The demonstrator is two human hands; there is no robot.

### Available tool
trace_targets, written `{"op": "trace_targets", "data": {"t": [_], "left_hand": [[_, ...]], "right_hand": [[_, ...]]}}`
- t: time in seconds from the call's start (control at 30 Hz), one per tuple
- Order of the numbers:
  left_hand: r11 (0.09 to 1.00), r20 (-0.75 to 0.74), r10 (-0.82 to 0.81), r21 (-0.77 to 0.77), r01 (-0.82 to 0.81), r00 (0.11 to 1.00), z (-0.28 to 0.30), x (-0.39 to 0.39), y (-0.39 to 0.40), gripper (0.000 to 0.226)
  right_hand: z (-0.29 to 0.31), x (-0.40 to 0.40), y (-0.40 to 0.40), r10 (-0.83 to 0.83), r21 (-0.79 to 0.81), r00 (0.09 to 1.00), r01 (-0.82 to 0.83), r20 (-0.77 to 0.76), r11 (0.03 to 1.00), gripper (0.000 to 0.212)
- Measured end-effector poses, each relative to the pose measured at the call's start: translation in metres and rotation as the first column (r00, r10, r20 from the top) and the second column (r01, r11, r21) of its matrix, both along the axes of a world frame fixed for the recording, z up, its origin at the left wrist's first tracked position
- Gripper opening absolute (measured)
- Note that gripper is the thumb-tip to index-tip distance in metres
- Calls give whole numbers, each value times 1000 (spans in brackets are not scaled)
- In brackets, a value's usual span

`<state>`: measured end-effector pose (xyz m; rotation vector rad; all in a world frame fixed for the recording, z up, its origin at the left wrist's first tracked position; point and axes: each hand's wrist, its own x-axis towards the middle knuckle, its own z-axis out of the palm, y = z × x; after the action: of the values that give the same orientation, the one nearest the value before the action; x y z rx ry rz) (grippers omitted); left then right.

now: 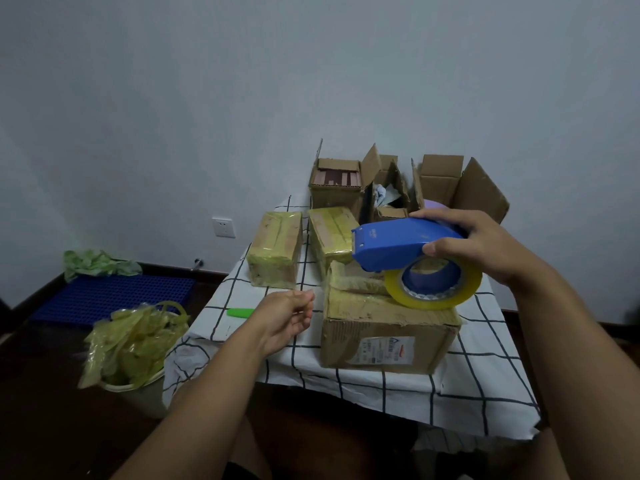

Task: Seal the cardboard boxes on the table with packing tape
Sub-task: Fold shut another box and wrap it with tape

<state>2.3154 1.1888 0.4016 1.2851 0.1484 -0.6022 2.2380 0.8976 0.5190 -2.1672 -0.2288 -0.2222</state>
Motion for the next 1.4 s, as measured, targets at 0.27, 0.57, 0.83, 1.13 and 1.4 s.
{"op": "trace_targets", "data": {"t": [0.27,0.57,0.83,1.13,1.4], "left_hand": [[906,166,-128,420,47,978,1,-12,-27,20],[865,513,-29,443,-236,858,8,-41,-29,23],[857,519,-260,512,-53,814,7,-64,-40,91],[824,513,-373,565,22,773,13,-46,-33,89],[687,641,-534,709,-159,552,35,-37,-58,76]], "right_hand": [[-6,1,3,-30,-11,999,30,-17,999,53],[-7,0,6,-48,15,999,48,6,999,54],[-10,1,3,-76,35,997,76,3,997,51],[-10,-2,0,-103,-33,995,103,7,994,65],[-4,-8,2,-79,-15,997,79,-15,997,52]]}}
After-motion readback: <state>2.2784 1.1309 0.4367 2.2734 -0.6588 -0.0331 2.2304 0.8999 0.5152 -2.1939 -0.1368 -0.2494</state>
